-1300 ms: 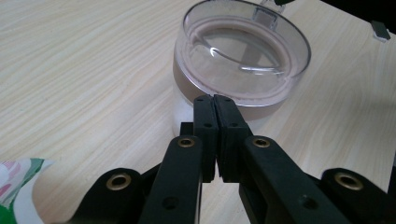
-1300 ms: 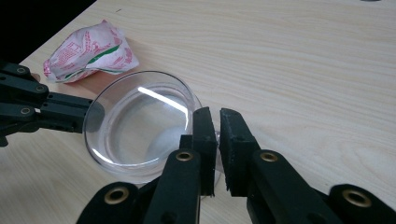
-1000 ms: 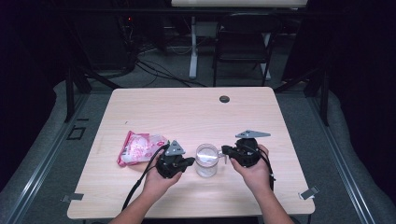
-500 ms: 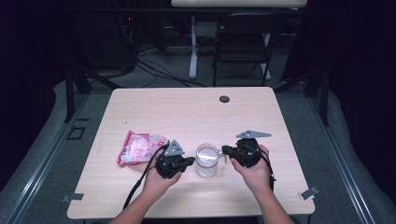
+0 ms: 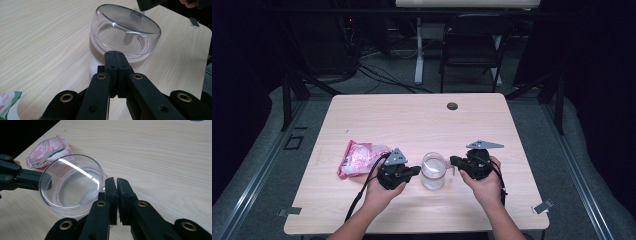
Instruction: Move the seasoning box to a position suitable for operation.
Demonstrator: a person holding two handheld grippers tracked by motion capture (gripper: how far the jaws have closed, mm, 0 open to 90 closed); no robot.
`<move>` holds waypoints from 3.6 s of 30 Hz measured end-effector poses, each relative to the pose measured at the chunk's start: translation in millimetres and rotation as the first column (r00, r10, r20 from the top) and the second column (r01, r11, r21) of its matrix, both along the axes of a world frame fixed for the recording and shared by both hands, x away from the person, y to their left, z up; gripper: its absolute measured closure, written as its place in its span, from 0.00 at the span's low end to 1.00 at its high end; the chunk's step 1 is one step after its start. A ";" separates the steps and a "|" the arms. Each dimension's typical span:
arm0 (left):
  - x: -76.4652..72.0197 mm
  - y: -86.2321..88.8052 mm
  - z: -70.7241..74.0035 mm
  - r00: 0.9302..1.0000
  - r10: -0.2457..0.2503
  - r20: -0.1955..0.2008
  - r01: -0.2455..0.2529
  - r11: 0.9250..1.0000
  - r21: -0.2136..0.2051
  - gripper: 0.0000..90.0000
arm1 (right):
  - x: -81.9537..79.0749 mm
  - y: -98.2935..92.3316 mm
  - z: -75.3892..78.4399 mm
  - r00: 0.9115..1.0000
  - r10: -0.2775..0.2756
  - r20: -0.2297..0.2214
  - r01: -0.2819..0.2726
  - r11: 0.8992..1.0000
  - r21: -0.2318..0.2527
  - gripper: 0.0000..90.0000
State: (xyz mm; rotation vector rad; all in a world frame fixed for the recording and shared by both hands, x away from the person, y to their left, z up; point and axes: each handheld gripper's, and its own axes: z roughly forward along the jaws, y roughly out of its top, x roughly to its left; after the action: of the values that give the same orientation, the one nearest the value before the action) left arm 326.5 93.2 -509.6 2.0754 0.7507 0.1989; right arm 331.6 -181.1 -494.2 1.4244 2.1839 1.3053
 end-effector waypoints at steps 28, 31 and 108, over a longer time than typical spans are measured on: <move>-2.9 -8.1 7.6 0.999 -0.030 0.034 0.030 0.999 -0.013 1.00 | -7.6 -1.9 1.6 1.000 0.005 0.030 -0.004 1.000 -0.023 0.91; -2.2 -8.6 9.6 0.999 -0.031 0.040 0.032 0.999 -0.014 1.00 | -10.5 -4.0 3.6 0.999 0.007 0.040 -0.006 1.000 -0.026 0.89; 11.9 -22.8 -3.2 0.997 0.074 0.028 -0.074 0.997 0.018 0.70 | -43.3 31.9 2.5 0.958 0.157 0.240 -0.095 0.963 -0.251 0.56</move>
State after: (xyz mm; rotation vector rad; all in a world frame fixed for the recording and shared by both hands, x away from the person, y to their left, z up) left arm 338.4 70.4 -512.8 2.0603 0.8124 0.2760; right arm 288.3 -149.2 -491.7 0.9813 2.1948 1.1470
